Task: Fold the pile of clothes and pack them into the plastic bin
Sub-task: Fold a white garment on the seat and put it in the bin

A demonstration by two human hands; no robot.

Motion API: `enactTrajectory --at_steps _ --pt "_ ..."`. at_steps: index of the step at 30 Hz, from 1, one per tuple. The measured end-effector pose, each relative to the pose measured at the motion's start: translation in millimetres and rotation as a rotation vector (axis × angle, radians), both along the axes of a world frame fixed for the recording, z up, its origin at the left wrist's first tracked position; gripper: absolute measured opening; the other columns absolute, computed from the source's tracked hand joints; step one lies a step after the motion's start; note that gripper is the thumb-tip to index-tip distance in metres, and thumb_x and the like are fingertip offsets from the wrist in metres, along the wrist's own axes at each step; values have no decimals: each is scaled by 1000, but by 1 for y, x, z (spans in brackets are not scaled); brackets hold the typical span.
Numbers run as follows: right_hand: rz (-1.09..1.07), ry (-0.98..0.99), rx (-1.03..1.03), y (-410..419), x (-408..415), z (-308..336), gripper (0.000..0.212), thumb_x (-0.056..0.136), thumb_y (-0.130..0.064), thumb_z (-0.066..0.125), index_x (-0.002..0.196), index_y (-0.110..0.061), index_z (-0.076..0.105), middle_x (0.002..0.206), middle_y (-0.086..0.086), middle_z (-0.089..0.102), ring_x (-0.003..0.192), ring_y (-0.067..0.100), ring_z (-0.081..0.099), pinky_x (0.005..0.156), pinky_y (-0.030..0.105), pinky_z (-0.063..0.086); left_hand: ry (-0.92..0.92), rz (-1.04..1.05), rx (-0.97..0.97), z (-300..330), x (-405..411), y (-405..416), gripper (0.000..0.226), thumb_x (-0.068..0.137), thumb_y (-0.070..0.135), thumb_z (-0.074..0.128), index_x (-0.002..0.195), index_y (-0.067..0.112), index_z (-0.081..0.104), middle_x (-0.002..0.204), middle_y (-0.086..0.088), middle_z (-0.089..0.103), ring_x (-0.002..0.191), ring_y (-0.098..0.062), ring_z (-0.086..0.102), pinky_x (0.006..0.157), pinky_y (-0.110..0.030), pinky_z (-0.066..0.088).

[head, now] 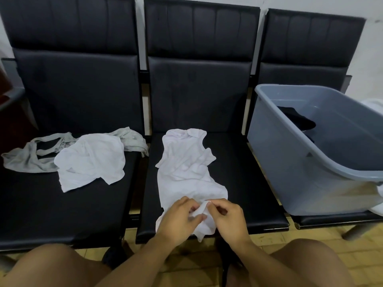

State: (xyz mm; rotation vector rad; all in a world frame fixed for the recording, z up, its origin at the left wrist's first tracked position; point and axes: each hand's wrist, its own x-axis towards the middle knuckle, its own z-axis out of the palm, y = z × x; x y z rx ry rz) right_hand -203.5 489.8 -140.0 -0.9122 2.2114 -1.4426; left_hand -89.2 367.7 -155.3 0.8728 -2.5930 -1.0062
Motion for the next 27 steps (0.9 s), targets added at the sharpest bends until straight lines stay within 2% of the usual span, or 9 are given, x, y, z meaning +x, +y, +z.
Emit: enactTrajectory --at_steps 4,7,11,13,15,17,19,22,27 --pt "-49 -21 29 -1 -7 -1 11 99 -27 63 96 -28 73 93 -14 73 91 3 70 81 22 60 82 -12 39 -1 0 -5 20 103 42 49 104 29 64 104 15 64 96 -5 61 93 -28 51" --pt "-16 66 177 -1 -11 0 18 101 -41 53 107 -27 63 105 -10 65 98 7 65 88 25 58 80 0 -40 2 4 -9 20 105 34 45 119 30 60 116 16 63 102 -5 60 96 -23 50" --pt "262 325 355 0 -13 8 16 102 -41 54 110 -28 60 114 -13 55 99 6 59 89 16 49 -119 -148 -305 6 19 -22 29 104 20 43 132 30 44 128 13 44 84 -10 55 73 -25 51" --pt "366 452 447 1 -18 13 18 101 -36 58 115 -26 61 118 -12 53 100 8 59 87 19 48 -260 -236 -409 4 31 -35 49 92 4 57 131 28 41 126 7 37 75 -14 48 63 -29 47" --pt "388 517 499 3 -25 18 19 99 -17 58 116 -24 63 118 -9 56 102 11 58 85 20 47 -333 -252 -505 3 41 -47 67 61 -4 77 114 25 49 107 5 44 63 -14 50 44 -29 46" --pt "304 512 506 3 -28 21 31 93 -3 56 114 -24 65 109 -8 59 100 11 58 82 18 47 -319 -118 -608 2 50 -57 67 35 -4 85 93 18 59 87 1 51 55 -15 54 31 -25 37" --pt "144 447 445 2 -27 25 32 89 -5 59 109 -28 68 97 -11 60 89 9 59 76 21 51 -264 92 -502 9 53 -63 45 51 2 83 87 15 61 88 -1 53 69 -19 59 39 -28 43" --pt "-37 306 332 -3 -21 36 20 88 -13 62 97 -29 70 79 -10 65 72 10 63 65 31 57 -151 496 -211 20 50 -65 13 87 10 55 98 15 51 100 -2 48 87 -22 52 61 -34 45" --pt "-197 182 233 -6 -19 58 13 93 -15 62 98 -26 69 78 -10 68 70 10 65 63 30 58 249 897 538 34 33 -69 27 103 18 40 124 5 51 111 -18 60 93 -32 55 84 -44 49"
